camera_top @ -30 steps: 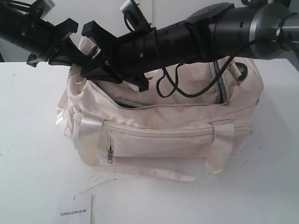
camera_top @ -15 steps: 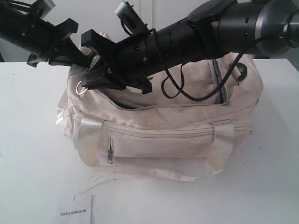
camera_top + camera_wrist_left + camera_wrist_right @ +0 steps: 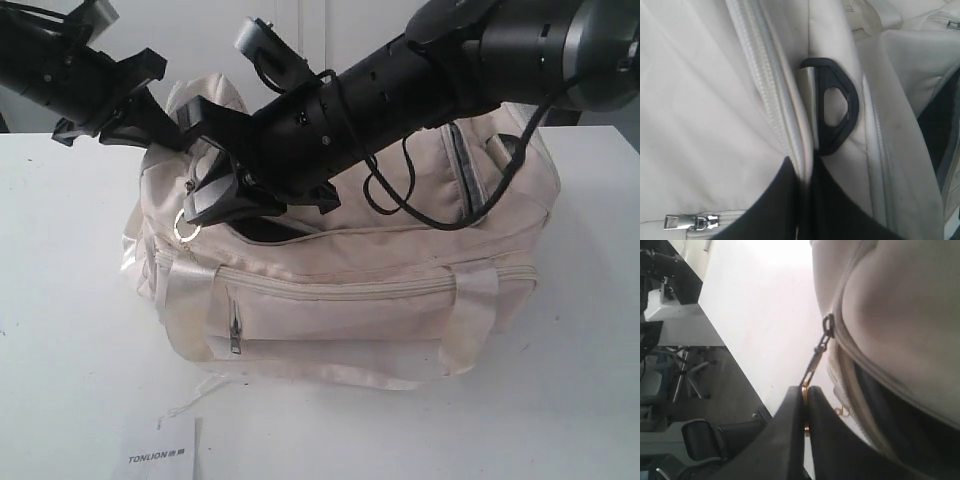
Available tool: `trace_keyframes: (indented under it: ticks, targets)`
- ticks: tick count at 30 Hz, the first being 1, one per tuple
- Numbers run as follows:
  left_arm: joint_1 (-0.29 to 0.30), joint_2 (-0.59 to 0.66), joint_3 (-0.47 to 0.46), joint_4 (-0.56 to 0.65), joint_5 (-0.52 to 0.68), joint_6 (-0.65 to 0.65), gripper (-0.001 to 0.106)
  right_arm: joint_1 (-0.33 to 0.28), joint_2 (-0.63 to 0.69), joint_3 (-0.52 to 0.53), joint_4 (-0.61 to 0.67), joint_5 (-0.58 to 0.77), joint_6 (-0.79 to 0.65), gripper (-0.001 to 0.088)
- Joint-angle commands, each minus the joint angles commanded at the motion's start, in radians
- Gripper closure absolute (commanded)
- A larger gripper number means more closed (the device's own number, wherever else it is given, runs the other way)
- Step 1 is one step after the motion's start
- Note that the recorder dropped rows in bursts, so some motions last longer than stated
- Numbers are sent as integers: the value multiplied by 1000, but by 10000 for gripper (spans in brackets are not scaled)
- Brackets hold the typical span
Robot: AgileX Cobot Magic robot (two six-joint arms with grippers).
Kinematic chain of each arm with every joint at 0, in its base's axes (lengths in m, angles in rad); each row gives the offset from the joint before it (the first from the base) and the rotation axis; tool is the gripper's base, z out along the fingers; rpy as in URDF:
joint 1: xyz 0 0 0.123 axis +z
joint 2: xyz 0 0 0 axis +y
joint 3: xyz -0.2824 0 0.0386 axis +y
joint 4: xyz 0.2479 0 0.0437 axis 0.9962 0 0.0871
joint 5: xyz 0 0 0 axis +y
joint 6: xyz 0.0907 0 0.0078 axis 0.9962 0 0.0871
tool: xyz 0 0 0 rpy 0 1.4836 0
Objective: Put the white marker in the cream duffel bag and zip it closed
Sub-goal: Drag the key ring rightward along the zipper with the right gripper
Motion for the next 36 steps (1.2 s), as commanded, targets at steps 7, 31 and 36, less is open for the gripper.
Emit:
trace_keyframes:
  ticks: [7,31,36]
  targets:
    - [0,0,0,111,4,0,1053,0,-38,0,-144,11,39,868]
    - [0,0,0,323,9,4,1053,-8,-79,-3,-494,-49,151,868]
    - [0,0,0,340,14,4,1053,-8,-106,-5,-602,-74,219,868]
